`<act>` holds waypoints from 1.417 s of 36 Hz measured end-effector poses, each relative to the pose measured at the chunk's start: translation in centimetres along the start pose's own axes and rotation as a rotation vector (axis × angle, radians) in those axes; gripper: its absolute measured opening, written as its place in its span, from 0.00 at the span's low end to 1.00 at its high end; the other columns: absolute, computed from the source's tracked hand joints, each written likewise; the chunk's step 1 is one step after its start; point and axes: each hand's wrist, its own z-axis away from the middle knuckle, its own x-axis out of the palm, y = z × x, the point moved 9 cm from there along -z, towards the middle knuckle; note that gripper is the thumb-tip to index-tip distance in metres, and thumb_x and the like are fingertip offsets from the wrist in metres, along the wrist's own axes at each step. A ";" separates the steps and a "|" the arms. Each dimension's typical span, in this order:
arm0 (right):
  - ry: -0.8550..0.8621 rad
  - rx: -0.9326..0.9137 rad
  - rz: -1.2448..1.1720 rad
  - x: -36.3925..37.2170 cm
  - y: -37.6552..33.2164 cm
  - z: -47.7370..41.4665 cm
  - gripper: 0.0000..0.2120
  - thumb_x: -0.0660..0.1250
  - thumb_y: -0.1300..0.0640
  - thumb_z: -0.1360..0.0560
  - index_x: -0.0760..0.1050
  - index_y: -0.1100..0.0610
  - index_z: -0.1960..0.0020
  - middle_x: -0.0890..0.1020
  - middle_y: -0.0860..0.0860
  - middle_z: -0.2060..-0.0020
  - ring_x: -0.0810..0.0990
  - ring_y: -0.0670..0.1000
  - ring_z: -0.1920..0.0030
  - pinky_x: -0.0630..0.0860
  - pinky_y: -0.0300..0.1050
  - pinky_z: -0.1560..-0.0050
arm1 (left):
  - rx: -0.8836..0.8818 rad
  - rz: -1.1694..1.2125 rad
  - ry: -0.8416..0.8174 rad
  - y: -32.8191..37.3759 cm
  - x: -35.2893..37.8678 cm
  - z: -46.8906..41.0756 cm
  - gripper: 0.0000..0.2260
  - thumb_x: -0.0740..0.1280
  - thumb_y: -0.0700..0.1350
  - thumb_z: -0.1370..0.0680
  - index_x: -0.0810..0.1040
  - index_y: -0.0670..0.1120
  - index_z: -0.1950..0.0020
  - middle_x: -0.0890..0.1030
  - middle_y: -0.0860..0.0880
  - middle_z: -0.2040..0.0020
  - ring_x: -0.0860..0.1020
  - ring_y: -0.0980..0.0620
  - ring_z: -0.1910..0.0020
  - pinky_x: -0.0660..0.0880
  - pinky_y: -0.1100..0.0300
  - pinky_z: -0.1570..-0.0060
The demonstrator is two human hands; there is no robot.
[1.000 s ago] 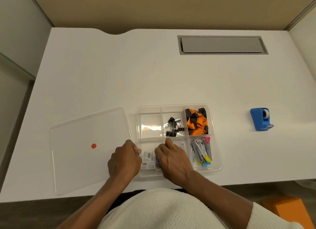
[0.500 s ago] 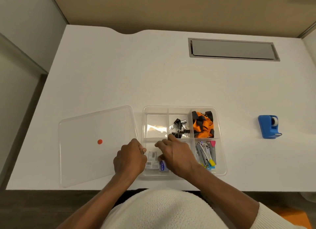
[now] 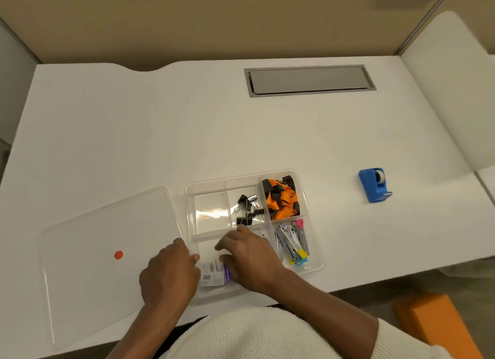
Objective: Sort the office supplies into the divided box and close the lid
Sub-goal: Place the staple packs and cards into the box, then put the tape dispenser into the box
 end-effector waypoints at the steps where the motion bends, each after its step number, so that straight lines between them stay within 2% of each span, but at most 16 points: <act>1: 0.034 0.028 -0.032 -0.9 0.9 0.4 0.13 0.67 0.54 0.20 0.80 0.53 0.37 0.83 0.50 0.41 0.76 0.51 0.40 0.81 0.52 0.52 | 0.025 -0.050 0.012 0.4 -0.3 0.1 0.11 0.65 0.60 0.19 0.74 0.53 0.48 0.76 0.57 0.59 0.74 0.58 0.65 0.66 0.64 0.70; 4: 0.156 0.145 -0.120 -3.8 4.2 1.9 0.10 0.69 0.52 0.20 0.82 0.51 0.40 0.83 0.46 0.43 0.76 0.45 0.43 0.78 0.42 0.50 | 0.072 -0.171 0.034 1.9 -1.1 0.4 0.18 0.61 0.63 0.19 0.75 0.51 0.42 0.81 0.54 0.50 0.80 0.54 0.54 0.72 0.61 0.65; 7: 0.250 0.268 -0.155 -6.4 7.9 3.8 0.09 0.71 0.50 0.21 0.82 0.48 0.42 0.83 0.43 0.46 0.76 0.40 0.50 0.73 0.33 0.52 | 0.094 -0.226 0.068 4.1 -2.3 0.7 0.23 0.58 0.66 0.19 0.75 0.50 0.37 0.81 0.53 0.45 0.81 0.53 0.48 0.70 0.60 0.62; 10: 0.319 0.341 -0.142 -8.5 11.1 5.7 0.06 0.70 0.49 0.21 0.82 0.46 0.45 0.83 0.42 0.51 0.77 0.41 0.53 0.78 0.38 0.55 | 0.171 -0.222 0.103 7.6 -3.4 0.9 0.24 0.57 0.67 0.19 0.75 0.49 0.37 0.81 0.53 0.47 0.80 0.53 0.50 0.69 0.60 0.63; 14: 0.393 0.477 -0.134 -10.4 15.3 8.1 0.05 0.72 0.50 0.22 0.82 0.46 0.46 0.83 0.41 0.52 0.79 0.43 0.55 0.82 0.45 0.55 | 0.364 -0.077 0.113 14.7 -4.0 0.9 0.21 0.63 0.65 0.20 0.77 0.50 0.40 0.83 0.53 0.50 0.81 0.52 0.54 0.73 0.59 0.63; 19: 0.504 0.627 -0.119 -12.5 20.2 11.3 0.07 0.73 0.48 0.22 0.82 0.46 0.45 0.83 0.42 0.51 0.81 0.45 0.56 0.83 0.47 0.54 | 0.638 0.162 0.006 25.4 -3.7 0.4 0.16 0.67 0.64 0.22 0.78 0.52 0.48 0.83 0.54 0.54 0.81 0.51 0.57 0.78 0.55 0.59; 21: 0.571 0.694 -0.098 -13.5 22.3 12.7 0.08 0.73 0.48 0.23 0.82 0.47 0.45 0.83 0.43 0.51 0.81 0.45 0.56 0.83 0.47 0.54 | 0.746 0.218 -0.018 29.4 -3.4 -0.1 0.16 0.68 0.63 0.22 0.79 0.51 0.47 0.83 0.53 0.52 0.81 0.50 0.54 0.76 0.54 0.58; 23: 0.622 0.783 -0.079 -14.1 24.5 14.3 0.11 0.74 0.48 0.23 0.81 0.48 0.43 0.84 0.45 0.50 0.82 0.46 0.55 0.83 0.47 0.54 | 0.829 0.233 -0.030 33.0 -2.9 -0.8 0.15 0.68 0.60 0.21 0.78 0.49 0.45 0.83 0.52 0.49 0.80 0.49 0.49 0.75 0.54 0.55; 26: 0.674 0.915 -0.045 -14.5 28.1 16.6 0.17 0.75 0.47 0.25 0.78 0.50 0.40 0.83 0.48 0.48 0.82 0.50 0.51 0.82 0.50 0.53 | 0.857 0.255 -0.073 38.0 -1.5 -2.6 0.13 0.69 0.56 0.20 0.77 0.48 0.43 0.82 0.51 0.45 0.79 0.46 0.46 0.76 0.52 0.51; 29: 0.648 1.077 -0.078 -13.8 32.1 18.6 0.30 0.76 0.42 0.27 0.72 0.53 0.31 0.80 0.53 0.40 0.80 0.55 0.42 0.82 0.53 0.48 | 0.855 0.232 -0.132 42.2 0.2 -4.5 0.13 0.68 0.49 0.20 0.75 0.48 0.37 0.81 0.50 0.38 0.78 0.46 0.42 0.75 0.51 0.48; 31: 0.615 1.149 -0.154 -13.0 34.5 19.3 0.40 0.77 0.39 0.29 0.66 0.53 0.25 0.76 0.55 0.33 0.78 0.57 0.35 0.80 0.56 0.41 | 0.863 0.199 -0.190 44.5 1.4 -5.5 0.19 0.67 0.43 0.21 0.71 0.48 0.30 0.78 0.49 0.33 0.77 0.45 0.36 0.75 0.51 0.43; 35: 0.549 1.157 -0.206 -11.8 37.5 19.3 0.48 0.79 0.37 0.32 0.61 0.55 0.21 0.72 0.56 0.28 0.73 0.59 0.29 0.77 0.58 0.36 | 0.879 0.172 -0.321 48.0 3.4 -6.2 0.31 0.66 0.39 0.22 0.61 0.46 0.20 0.67 0.46 0.21 0.69 0.44 0.25 0.72 0.50 0.30; 38: 0.563 1.116 -0.163 -12.1 38.4 19.0 0.47 0.79 0.38 0.32 0.62 0.54 0.22 0.73 0.56 0.30 0.72 0.59 0.30 0.77 0.58 0.39 | 0.890 0.182 -0.381 49.8 4.2 -6.0 0.35 0.67 0.38 0.23 0.56 0.45 0.18 0.62 0.46 0.19 0.66 0.44 0.23 0.71 0.49 0.29; 42: 0.596 1.029 -0.152 -12.9 39.0 17.9 0.42 0.79 0.42 0.31 0.66 0.55 0.25 0.76 0.54 0.33 0.73 0.58 0.32 0.77 0.55 0.45 | 0.868 0.264 -0.445 50.8 4.4 -5.8 0.26 0.69 0.35 0.26 0.68 0.43 0.28 0.74 0.43 0.33 0.75 0.41 0.35 0.77 0.48 0.38; 47: 0.646 0.978 -0.184 -13.4 39.7 17.1 0.25 0.78 0.54 0.27 0.76 0.58 0.33 0.81 0.56 0.42 0.76 0.59 0.42 0.73 0.49 0.52 | 0.854 0.274 -0.463 50.0 3.7 -5.6 0.24 0.66 0.36 0.23 0.67 0.43 0.27 0.74 0.41 0.33 0.76 0.42 0.39 0.78 0.49 0.41; 51: 0.660 0.951 -0.217 -13.3 39.6 16.6 0.22 0.79 0.57 0.29 0.79 0.58 0.38 0.84 0.55 0.48 0.78 0.59 0.47 0.71 0.47 0.54 | 0.838 0.268 -0.438 48.5 2.4 -5.3 0.21 0.65 0.36 0.23 0.71 0.41 0.30 0.76 0.41 0.35 0.75 0.41 0.38 0.77 0.46 0.39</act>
